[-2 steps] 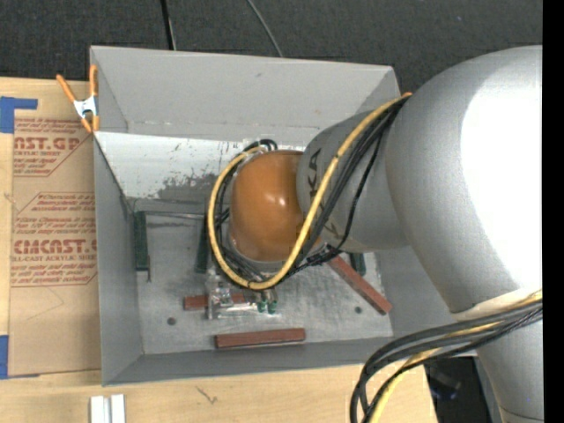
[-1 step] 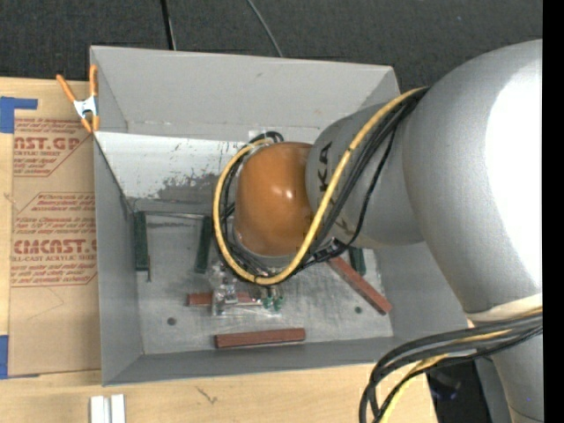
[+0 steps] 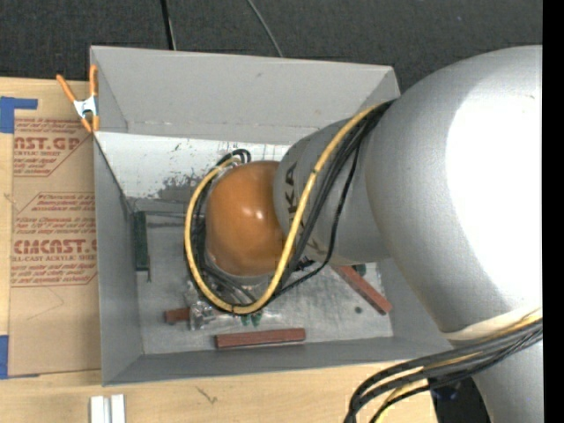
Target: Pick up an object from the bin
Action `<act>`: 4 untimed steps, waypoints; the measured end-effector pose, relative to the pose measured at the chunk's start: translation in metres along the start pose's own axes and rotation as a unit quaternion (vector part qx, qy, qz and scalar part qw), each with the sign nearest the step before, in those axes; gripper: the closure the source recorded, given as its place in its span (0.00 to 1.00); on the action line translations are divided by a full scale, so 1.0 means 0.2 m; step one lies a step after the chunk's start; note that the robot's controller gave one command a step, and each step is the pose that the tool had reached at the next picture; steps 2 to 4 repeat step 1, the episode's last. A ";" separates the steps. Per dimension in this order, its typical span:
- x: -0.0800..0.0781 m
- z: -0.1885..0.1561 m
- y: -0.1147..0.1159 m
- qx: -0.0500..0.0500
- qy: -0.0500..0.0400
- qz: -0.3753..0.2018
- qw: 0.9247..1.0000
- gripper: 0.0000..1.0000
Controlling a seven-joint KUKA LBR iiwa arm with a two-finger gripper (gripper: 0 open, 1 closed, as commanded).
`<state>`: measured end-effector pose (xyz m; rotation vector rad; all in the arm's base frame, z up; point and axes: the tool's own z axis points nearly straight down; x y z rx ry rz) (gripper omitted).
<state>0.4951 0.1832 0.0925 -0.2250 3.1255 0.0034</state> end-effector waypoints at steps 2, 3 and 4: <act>-0.09 -0.97 -0.19 0.001 0.003 -0.013 1.000 1.00; -0.09 -0.97 -0.19 0.001 0.003 -0.013 1.000 1.00; -0.09 -0.97 -0.19 0.001 0.003 -0.013 1.000 1.00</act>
Offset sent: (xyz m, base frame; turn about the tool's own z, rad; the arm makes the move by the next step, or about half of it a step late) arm 0.0000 0.0000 0.0000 0.0000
